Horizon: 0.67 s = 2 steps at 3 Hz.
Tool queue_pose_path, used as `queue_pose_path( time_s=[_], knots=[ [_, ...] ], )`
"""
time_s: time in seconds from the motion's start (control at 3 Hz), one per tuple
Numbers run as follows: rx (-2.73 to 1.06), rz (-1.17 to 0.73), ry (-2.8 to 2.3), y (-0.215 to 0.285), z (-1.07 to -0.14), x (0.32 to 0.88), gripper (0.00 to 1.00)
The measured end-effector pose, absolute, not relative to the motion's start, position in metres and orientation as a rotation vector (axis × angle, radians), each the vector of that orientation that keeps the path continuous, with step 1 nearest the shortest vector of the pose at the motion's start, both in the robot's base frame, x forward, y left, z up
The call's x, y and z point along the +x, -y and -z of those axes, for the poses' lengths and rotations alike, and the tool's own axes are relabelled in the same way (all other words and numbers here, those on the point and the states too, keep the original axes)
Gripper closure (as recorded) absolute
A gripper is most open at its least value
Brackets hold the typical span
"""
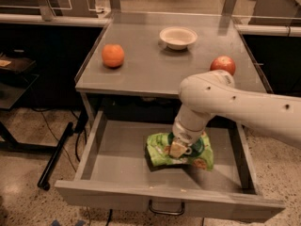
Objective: Pick green rice chip bag from top drawer and place on counter
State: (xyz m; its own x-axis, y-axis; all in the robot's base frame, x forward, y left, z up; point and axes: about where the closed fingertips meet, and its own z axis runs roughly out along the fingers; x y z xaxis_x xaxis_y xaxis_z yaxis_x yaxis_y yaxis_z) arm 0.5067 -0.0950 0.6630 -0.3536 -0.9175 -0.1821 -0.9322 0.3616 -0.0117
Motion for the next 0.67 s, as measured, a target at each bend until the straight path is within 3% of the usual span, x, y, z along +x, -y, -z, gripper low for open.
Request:
queue_pose_path(
  time_s=[0.67],
  knots=[
    [-1.625, -0.072, -2.469, 0.122, -0.739, 0.493, 1.0]
  ],
)
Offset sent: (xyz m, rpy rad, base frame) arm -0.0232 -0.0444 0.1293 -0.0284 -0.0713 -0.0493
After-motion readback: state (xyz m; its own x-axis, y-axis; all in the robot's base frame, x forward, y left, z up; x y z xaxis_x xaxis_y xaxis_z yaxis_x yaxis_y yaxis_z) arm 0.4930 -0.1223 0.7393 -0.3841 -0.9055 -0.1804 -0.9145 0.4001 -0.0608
